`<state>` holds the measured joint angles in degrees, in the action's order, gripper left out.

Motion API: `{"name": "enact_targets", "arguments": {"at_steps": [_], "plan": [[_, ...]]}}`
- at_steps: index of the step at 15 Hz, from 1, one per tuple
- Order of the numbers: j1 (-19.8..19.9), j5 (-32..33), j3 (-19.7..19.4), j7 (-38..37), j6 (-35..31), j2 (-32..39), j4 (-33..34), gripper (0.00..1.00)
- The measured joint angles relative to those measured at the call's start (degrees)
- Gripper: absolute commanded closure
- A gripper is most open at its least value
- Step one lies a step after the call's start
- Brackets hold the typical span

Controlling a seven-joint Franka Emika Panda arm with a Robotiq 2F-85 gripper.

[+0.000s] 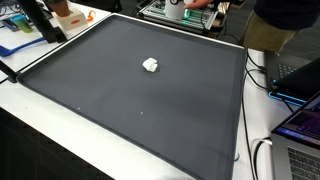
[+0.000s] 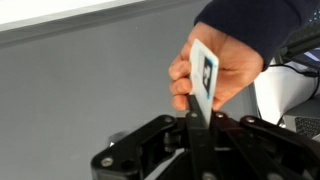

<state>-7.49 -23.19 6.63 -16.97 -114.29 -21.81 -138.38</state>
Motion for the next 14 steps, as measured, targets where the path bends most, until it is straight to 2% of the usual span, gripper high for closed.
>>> {"name": "enact_targets", "arguments": {"at_steps": [4,5,12,14], "plan": [[0.0,0.0,0.0,0.0,0.0,-0.1,0.0,0.99],[0.1,0.0,0.0,0.0,-0.1,-0.3,-0.2,0.96],[0.7,0.0,0.0,0.0,-1.0,-3.0,-2.8,0.96],[0.7,0.0,0.0,0.0,-1.1,-3.0,-2.8,0.99]]}}
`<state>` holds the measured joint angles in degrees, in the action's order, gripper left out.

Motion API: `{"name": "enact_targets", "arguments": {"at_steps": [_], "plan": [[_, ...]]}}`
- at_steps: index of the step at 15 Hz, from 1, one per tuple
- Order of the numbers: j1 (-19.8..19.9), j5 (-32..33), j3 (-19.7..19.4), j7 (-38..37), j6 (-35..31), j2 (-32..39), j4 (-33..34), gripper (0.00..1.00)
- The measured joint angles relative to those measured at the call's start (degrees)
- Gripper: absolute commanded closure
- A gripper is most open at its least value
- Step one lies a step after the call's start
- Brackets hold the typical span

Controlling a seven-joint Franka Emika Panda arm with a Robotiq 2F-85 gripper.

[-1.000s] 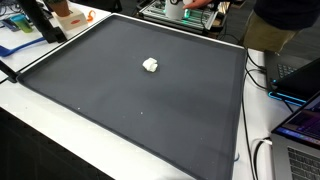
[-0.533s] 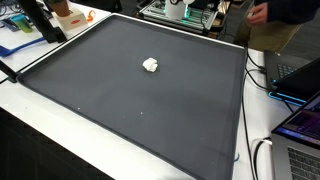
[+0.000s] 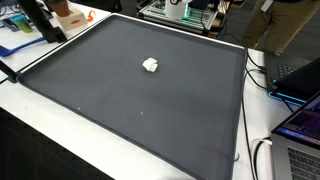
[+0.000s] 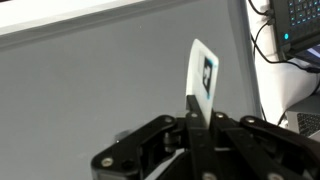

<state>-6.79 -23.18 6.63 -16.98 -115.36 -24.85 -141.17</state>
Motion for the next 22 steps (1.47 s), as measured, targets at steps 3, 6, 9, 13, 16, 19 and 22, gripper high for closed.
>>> {"name": "enact_targets", "arguments": {"at_steps": [3,6,9,13,16,19,22], "plan": [[0.1,0.4,0.4,-0.6,-1.4,0.3,0.0,0.99],[1.2,3.2,2.2,-5.7,-5.1,1.3,-0.2,0.99],[2.8,5.9,3.6,-13.7,-6.2,3.2,-0.1,0.99],[4.1,4.1,2.1,-16.0,-7.2,7.9,1.5,0.99],[5.4,3.2,-0.1,-16.1,-12.0,13.0,3.6,0.96],[5.5,3.3,-0.6,-15.7,-12.4,14.5,4.4,0.99],[5.2,3.4,-0.5,-16.3,-13.1,14.5,4.6,0.99]]}}
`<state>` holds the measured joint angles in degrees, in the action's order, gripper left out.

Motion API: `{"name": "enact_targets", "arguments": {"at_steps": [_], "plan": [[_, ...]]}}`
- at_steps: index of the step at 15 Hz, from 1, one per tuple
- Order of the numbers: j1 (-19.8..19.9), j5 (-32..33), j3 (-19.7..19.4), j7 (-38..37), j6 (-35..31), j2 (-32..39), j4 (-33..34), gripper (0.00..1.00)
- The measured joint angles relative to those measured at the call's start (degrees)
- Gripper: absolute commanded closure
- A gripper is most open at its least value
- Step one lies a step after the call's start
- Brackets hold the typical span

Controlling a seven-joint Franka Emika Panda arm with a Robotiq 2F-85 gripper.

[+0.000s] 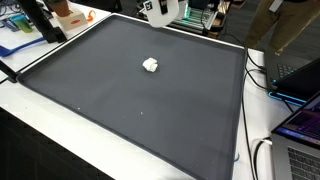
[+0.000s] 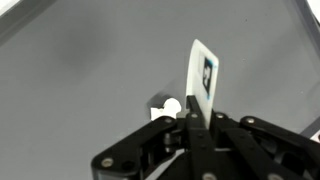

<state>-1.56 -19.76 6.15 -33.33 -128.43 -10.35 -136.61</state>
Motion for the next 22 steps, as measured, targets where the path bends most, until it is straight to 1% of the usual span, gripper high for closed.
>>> {"name": "enact_targets", "arguments": {"at_steps": [2,4,7,10,13,18,22], "plan": [[0.0,0.3,0.1,-1.7,-3.9,2.0,0.3,0.99],[0.0,1.4,0.3,-4.0,-7.6,5.4,1.2,0.99],[-0.5,4.7,0.3,-8.7,-10.5,11.4,3.7,0.99],[-1.2,8.0,0.0,-13.3,-10.9,16.6,7.0,0.99],[-2.3,10.7,-1.0,-16.8,-10.8,20.2,9.3,0.99],[-4.2,12.6,-2.1,-19.9,-10.8,23.5,10.5,0.99],[-6.0,16.0,-3.4,-24.1,-10.8,24.8,10.6,0.99]]}}
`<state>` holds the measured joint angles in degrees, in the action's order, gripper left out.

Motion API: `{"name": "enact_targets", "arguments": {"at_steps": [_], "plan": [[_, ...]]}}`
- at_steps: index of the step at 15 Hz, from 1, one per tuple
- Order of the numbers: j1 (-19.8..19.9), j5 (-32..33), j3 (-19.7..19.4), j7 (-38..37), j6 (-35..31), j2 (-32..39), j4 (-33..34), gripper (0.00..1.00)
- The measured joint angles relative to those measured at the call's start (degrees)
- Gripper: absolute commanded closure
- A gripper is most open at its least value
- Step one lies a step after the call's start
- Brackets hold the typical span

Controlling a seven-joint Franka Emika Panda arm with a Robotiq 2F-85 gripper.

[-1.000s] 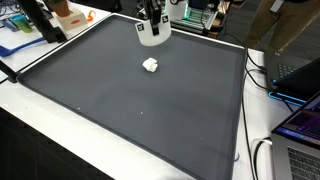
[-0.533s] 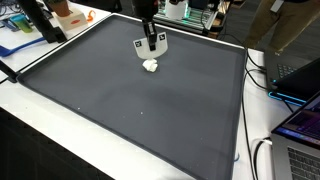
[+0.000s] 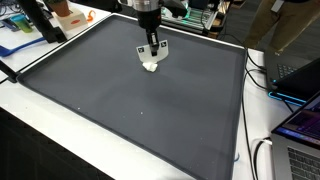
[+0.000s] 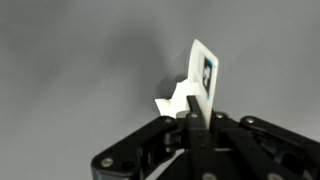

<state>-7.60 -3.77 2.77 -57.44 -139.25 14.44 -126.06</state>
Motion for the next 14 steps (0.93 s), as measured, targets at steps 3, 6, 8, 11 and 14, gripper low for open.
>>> {"name": "enact_targets", "arguments": {"at_steps": [3,6,8,11,14], "plan": [[-0.8,1.6,-0.4,-0.7,-0.6,0.6,0.1,0.99],[-1.1,3.1,-0.7,-0.7,-2.3,1.6,0.3,0.99],[-1.4,3.4,-1.2,-0.8,-2.6,2.0,0.3,0.96],[-1.1,2.1,-1.2,0.0,-2.6,2.2,0.3,0.99],[-1.2,2.0,-1.2,0.1,-2.4,2.2,0.5,0.99]]}}
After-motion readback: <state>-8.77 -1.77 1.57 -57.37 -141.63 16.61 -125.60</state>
